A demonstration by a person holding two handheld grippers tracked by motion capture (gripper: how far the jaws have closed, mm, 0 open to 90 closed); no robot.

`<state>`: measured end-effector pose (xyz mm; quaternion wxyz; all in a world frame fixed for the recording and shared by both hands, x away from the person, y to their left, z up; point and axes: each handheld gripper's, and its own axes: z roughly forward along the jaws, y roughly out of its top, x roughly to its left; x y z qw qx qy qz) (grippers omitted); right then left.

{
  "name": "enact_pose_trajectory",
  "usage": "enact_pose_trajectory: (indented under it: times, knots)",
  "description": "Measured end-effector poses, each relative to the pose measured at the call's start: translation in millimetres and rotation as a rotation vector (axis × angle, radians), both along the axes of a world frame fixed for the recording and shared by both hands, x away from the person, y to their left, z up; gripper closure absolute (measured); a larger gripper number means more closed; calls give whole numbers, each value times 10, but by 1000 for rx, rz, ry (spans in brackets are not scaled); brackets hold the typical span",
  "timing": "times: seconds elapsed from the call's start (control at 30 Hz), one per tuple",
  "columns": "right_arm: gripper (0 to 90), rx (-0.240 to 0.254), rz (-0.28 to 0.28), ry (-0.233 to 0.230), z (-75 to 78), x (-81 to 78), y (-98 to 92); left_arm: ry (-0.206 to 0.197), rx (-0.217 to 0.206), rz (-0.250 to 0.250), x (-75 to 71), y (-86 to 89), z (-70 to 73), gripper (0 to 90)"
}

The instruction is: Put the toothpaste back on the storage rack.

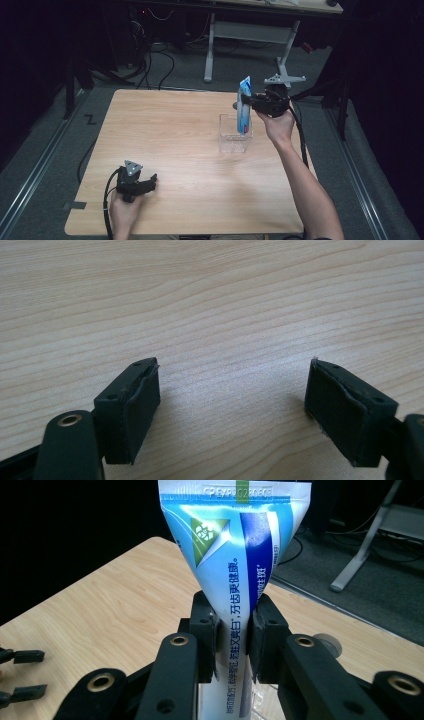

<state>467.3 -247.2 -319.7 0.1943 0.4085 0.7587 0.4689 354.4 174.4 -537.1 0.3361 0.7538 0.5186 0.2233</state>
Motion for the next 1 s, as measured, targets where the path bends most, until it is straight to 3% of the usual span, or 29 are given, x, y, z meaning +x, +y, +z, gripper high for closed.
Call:
enact_pose_trajectory:
  times: [0.3, 0.63, 1.0]
  knots:
    - [755, -40, -28, -7, -62, 61, 39, 0, 1, 0, 0, 0, 0, 225]
    - [753, -107, -44, 9, -256, 127, 110, 2, 2, 0, 0, 1, 1, 224]
    - [752, -134, -49, 24, -430, 166, 170, 3, 3, -2, -2, 1, 3, 224]
